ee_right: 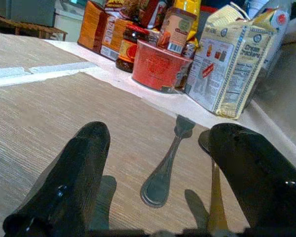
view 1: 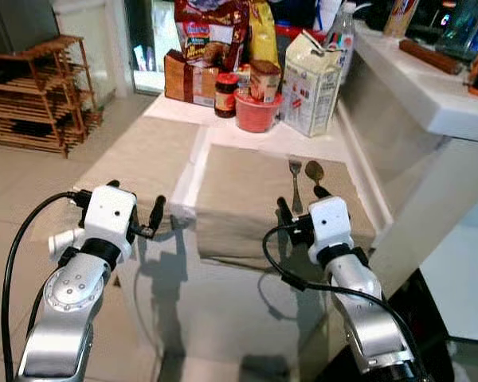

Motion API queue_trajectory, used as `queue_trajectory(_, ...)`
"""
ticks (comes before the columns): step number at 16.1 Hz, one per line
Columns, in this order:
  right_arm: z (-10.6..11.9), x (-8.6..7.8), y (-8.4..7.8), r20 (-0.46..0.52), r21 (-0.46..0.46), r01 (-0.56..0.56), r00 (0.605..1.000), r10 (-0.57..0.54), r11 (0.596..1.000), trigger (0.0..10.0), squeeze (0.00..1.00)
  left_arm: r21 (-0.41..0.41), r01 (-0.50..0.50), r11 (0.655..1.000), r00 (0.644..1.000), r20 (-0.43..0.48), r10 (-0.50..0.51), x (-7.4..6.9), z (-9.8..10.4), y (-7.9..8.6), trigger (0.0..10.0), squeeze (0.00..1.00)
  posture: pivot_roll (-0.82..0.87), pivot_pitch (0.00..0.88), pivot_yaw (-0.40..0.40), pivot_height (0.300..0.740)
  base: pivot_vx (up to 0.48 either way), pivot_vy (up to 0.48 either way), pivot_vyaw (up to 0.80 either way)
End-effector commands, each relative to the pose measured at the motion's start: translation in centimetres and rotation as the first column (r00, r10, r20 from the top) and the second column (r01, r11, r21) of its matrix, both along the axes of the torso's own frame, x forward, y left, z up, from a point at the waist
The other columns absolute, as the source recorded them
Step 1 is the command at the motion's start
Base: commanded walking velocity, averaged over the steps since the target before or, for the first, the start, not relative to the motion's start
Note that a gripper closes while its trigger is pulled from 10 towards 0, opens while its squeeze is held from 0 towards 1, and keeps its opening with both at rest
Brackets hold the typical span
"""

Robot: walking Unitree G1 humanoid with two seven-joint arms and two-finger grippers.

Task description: Setting the table

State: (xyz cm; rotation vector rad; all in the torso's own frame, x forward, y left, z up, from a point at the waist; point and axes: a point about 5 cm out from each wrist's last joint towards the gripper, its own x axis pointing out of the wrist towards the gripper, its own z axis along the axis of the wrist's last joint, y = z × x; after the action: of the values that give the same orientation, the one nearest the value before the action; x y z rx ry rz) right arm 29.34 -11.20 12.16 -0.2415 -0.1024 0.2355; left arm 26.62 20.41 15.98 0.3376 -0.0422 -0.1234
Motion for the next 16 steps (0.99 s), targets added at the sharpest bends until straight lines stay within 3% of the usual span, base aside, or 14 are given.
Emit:
queue_trajectory(1,-0.1,0.4,-0.8,-0.016,0.008,0.032,0.999,-0.032,0.999,10.0,0.0,0.011,0.033,0.999,0.999,0.002,-0.033,0.1,-0.1,-0.7,10.0,0.0,0.09,0.0,-0.058,0.736,0.0,0.0,0.0)
queue_trajectory(4,-0.1,0.9,-0.6,-0.025,0.025,0.041,0.999,-0.04,0.999,10.0,0.0,0.011,0.041,0.999,0.999,0.003,-0.041,0.3,-0.1,-0.9,10.0,0.0,0.09,0.0,-0.053,0.736,0.0,0.0,-0.64)
queue_trajectory(8,-0.1,1.5,-0.3,-0.023,0.014,0.037,0.999,-0.037,0.999,10.0,0.0,0.023,0.049,0.999,0.999,0.01,-0.049,0.6,0.1,-1.0,10.0,0.0,0.09,0.0,-0.044,0.736,0.0,0.0,0.0)
queue_trajectory(10,-0.2,1.5,0.0,-0.025,0.019,0.022,0.999,-0.021,1.0,10.0,0.0,0.017,0.042,0.999,0.999,0.029,-0.043,0.7,0.6,-0.8,10.0,0.0,0.09,0.0,-0.041,0.736,0.429,0.0,0.0)
queue_trajectory(16,0.3,1.8,1.0,-0.006,0.046,-0.04,0.999,0.04,0.998,10.0,0.0,0.029,0.051,0.998,0.997,0.054,-0.053,0.7,1.1,-1.1,10.0,0.0,0.1,0.0,-0.048,0.736,0.354,0.319,0.0)
